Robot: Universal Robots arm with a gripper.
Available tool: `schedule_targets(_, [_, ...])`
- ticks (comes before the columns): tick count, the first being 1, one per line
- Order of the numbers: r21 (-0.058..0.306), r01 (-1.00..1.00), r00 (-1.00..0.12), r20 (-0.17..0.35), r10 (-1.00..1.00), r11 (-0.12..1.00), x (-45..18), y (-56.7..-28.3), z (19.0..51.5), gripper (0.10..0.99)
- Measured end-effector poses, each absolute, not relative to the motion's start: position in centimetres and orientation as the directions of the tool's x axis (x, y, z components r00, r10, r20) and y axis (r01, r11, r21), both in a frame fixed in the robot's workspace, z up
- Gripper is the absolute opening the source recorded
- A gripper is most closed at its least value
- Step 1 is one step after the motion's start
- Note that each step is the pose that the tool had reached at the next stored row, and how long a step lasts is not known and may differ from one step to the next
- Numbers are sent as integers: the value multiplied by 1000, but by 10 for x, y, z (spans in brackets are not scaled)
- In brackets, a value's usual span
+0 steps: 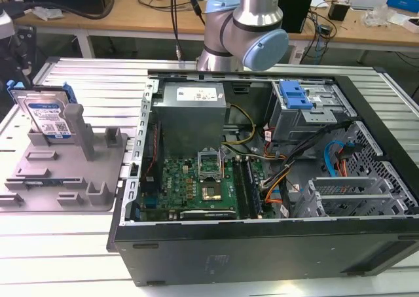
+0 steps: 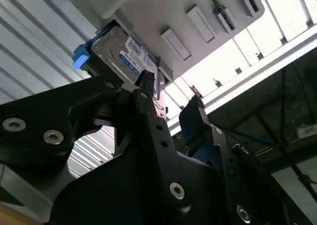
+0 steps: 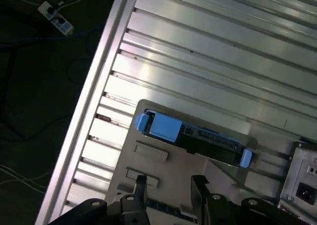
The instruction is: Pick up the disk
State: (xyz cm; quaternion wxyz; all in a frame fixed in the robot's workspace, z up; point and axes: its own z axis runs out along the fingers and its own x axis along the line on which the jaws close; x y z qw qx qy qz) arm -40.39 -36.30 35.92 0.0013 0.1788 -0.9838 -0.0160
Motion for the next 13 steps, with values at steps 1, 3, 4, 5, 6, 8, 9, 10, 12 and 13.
schedule_targets(1, [32,-384,-923,-3,-384,923,-404,-363,359,482])
schedule_targets(3, [32,-427,-904,-3,-427,904,-404,-362,359,482])
schedule_targets(4, [32,-438,-899,-3,-438,899,-404,-362,359,482])
schedule_targets(5, [32,-453,-892,-3,-453,891,-404,-362,359,482])
schedule_targets(6, [32,-464,-886,-3,-465,885,-404,-361,359,482])
schedule_targets(8, [32,-493,-870,-3,-494,869,-404,-361,359,482])
schedule_targets(9, [32,-506,-862,-3,-506,862,-404,-360,359,482])
schedule_targets(10, [32,-517,-856,-3,-517,856,-404,-360,359,482])
schedule_targets(12, [32,-551,-835,-3,-551,834,-404,-359,359,482])
schedule_targets(13, [32,-570,-822,-3,-570,821,-404,-358,359,482])
